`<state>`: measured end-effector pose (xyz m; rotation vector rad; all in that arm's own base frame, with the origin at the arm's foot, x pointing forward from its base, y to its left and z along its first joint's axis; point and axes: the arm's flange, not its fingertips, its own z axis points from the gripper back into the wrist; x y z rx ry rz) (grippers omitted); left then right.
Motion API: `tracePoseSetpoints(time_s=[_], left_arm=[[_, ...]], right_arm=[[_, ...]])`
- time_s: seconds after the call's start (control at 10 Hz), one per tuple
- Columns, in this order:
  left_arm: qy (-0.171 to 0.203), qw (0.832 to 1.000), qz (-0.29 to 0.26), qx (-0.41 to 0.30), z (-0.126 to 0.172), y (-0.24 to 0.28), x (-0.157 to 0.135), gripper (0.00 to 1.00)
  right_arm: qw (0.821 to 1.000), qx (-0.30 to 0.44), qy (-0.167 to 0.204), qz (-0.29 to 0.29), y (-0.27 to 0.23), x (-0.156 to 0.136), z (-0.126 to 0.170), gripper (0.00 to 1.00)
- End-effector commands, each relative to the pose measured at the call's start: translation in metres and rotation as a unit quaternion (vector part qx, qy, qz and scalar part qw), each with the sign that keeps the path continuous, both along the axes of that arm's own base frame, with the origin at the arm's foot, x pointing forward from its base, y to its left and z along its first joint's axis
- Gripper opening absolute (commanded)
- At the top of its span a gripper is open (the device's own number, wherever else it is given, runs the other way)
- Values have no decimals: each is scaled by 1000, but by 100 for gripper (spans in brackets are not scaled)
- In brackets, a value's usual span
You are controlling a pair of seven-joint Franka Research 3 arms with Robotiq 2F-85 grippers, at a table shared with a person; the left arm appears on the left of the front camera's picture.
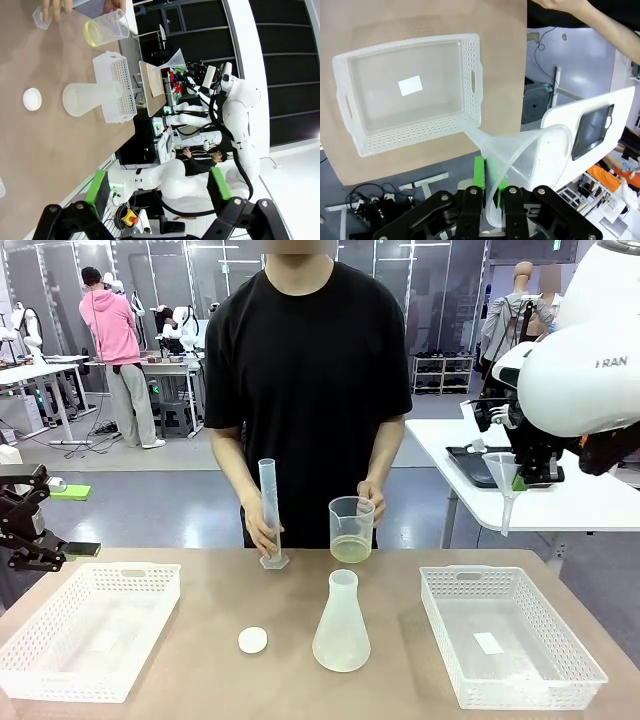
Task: Prepare the solutions needed for the experiment.
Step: Pick up the Plastic Funnel and insert it into the Big flask.
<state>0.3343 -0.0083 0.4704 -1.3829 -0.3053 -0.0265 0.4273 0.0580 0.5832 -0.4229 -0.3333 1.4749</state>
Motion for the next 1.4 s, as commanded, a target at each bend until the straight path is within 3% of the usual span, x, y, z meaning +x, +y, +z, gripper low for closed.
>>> tracePoseSetpoints(time_s=[0.0, 0.6, 0.7, 0.9, 1.3], left_arm=[[-2, 1000, -3, -7, 1, -1, 1, 100], [-2, 1000, -3, -7, 1, -1, 1, 100], [-2, 1000, -3, -7, 1, -1, 1, 100], [-2, 1000, -3, -7, 1, -1, 1, 100], [-2, 1000, -3, -7, 1, -1, 1, 100]], right_arm=[[1000, 9, -2, -12, 1, 5, -10, 0], [1000, 0, 0, 0, 0, 0, 0, 0], [1000, 4, 1, 6, 0, 0, -1, 6], [990, 5, -46, 131, 44, -20, 17, 6], [952, 14, -86, 292, 108, -65, 36, 6]])
